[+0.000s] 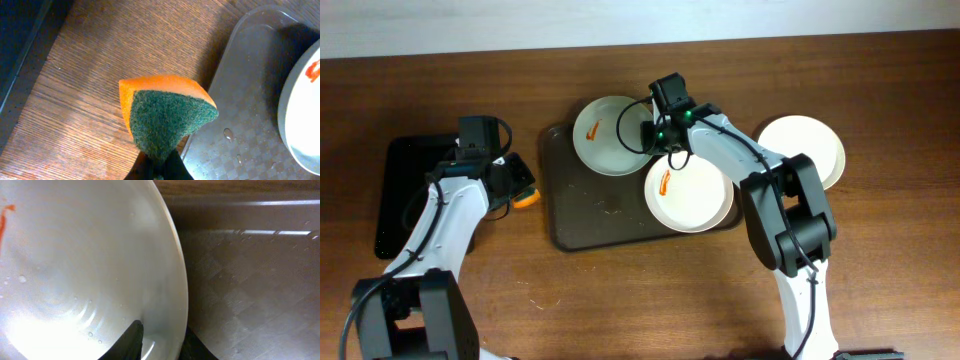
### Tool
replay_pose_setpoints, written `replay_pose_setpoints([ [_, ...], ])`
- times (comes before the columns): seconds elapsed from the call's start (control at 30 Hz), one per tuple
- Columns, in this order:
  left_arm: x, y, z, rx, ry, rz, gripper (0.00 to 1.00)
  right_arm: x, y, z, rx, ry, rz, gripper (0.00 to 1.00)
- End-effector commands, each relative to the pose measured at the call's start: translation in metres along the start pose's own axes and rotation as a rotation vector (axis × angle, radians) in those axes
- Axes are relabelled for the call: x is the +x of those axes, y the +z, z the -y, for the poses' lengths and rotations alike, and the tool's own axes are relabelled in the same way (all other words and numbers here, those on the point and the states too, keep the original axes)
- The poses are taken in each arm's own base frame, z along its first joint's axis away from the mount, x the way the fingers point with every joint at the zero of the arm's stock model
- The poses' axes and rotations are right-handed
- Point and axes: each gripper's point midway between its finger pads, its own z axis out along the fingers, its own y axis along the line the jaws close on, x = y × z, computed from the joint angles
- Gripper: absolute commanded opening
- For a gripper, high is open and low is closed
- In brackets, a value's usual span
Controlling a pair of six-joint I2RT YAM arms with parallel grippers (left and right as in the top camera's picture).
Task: Clean dirty plates on tray and stack at the side
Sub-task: 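Move the right gripper to the next plate and bring the sponge over it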
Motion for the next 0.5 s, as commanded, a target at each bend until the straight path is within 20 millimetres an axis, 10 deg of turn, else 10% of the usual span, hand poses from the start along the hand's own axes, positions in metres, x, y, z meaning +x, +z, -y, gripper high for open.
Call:
replay_pose_setpoints([
  [0.0, 0.005, 0.004, 0.0, 0.004, -0.01, -0.015, 0.0, 0.025, 0.01, -0.029, -0.018, -0.046, -0.065, 0.12],
  [0.2, 0.005, 0.004, 0.0, 0.004, -0.01, -0.016, 0.0, 0.087, 0.009, -0.075, -0.006, -0.096, -0.227, 0.07],
  [0.47, 0.066, 0.015, 0.059, 0.102, 0.246, -0.085, 0.0, 0.103, -0.012, -0.008, 0.346, -0.095, -0.291, 0.04],
])
